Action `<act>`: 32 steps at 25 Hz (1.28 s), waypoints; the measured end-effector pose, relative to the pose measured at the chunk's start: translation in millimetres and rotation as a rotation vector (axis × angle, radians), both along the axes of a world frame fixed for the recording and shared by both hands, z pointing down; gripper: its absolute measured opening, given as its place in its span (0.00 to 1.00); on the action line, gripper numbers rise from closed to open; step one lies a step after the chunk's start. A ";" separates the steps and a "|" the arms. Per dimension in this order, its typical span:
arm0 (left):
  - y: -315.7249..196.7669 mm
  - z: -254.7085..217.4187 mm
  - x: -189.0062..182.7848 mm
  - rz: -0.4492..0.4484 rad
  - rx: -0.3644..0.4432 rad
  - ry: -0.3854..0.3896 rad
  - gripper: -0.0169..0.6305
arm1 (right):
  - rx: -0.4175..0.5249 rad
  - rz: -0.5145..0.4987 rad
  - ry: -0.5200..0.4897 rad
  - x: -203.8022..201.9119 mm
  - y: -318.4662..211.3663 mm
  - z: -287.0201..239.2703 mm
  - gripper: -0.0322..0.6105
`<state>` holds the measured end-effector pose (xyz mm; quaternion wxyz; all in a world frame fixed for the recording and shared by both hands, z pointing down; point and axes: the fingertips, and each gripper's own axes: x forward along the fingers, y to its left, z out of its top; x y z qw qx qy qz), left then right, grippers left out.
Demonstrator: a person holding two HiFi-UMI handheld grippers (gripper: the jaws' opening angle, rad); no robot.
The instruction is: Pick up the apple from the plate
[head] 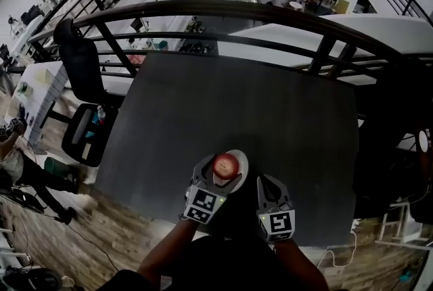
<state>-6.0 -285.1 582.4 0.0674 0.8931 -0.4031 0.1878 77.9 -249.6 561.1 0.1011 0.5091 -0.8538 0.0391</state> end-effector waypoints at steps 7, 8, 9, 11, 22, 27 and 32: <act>11.5 -52.3 -11.2 0.006 0.060 0.050 0.63 | 0.058 -0.023 -0.001 -9.3 4.0 -21.0 0.09; 13.1 -58.3 -13.8 0.005 0.068 0.059 0.63 | 0.074 -0.027 -0.002 -13.2 3.7 -27.6 0.09; 14.1 -64.3 -16.5 0.004 0.077 0.069 0.63 | 0.089 -0.032 -0.006 -17.4 2.7 -34.9 0.09; 15.8 -74.8 -20.3 0.001 0.093 0.088 0.63 | 0.100 -0.034 -0.013 -22.2 1.5 -43.8 0.09; 28.1 -98.8 -37.3 -0.046 0.146 0.114 0.63 | 0.214 -0.106 -0.046 -44.4 -1.7 -84.2 0.09; 31.1 -97.1 -40.5 -0.055 0.145 0.115 0.63 | 0.264 -0.122 -0.031 -52.1 -0.3 -99.5 0.09; 33.4 -93.9 -39.1 -0.061 0.140 0.116 0.63 | 0.275 -0.102 -0.034 -46.1 -1.1 -105.3 0.09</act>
